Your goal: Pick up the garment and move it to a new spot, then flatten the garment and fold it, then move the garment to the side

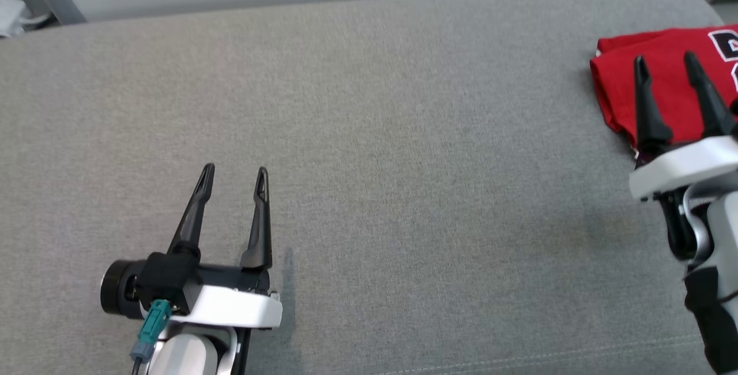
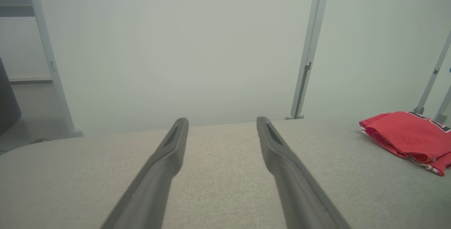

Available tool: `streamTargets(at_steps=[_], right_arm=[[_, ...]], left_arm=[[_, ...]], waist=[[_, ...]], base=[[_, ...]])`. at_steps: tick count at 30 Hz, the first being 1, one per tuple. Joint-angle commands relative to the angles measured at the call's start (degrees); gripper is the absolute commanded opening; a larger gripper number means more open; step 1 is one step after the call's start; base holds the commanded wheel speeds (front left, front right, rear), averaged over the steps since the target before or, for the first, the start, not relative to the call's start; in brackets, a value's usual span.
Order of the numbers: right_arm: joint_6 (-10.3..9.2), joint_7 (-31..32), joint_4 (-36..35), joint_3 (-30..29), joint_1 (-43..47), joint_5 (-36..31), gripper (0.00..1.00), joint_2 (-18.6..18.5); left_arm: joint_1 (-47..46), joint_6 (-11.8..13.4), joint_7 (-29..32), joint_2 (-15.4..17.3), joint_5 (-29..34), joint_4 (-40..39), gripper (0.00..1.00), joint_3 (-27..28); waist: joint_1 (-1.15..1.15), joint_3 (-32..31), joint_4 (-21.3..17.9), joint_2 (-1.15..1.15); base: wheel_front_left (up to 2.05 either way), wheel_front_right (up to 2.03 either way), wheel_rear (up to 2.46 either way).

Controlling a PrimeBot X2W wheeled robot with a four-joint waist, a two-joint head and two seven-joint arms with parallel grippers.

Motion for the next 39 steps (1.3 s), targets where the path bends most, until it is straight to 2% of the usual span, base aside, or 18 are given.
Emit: streamTargets(at_steps=[1, 8, 13, 32, 39], right_arm=[[0.18, -0.34, -2.83, 1.27, 2.91, -0.63, 1.0, 0.09], [0.18, -0.34, -6.78, 1.51, 10.23, -1.33, 1.0, 0.86], [0.18, -0.34, -11.44, 0.87, 16.23, -2.43, 1.0, 0.39], [0.18, -0.34, -25.91, -3.09, 34.9, -2.16, 1.0, 3.28], [0.18, -0.34, -28.12, -3.68, 38.12, -2.43, 1.0, 3.82]], left_arm=[[0.42, 0.56, -0.13, 0.24, -0.62, -0.85, 1.0, 2.22], [3.25, 0.3, -0.13, 0.17, -0.83, 0.31, 1.0, 2.55], [5.33, -1.15, -0.13, 0.15, -2.62, 3.02, 1.0, 2.28], [12.82, -2.87, -0.13, 0.14, -1.78, 0.82, 1.0, 6.13], [14.4, -3.34, -0.13, 0.14, -1.65, 1.45, 1.0, 6.73]], waist=[[0.0, -3.82, 1.11, 0.0], [0.0, -9.51, 2.55, 0.0], [0.0, -12.15, 3.97, 0.0], [0.0, -17.48, 5.2, 0.0], [0.0, -18.18, 4.92, 0.0]], base=[[0.0, 0.0, 0.0], [0.0, 0.0, 0.0], [0.0, 0.0, 0.0], [0.0, 0.0, 0.0], [0.0, 0.0, 0.0]])
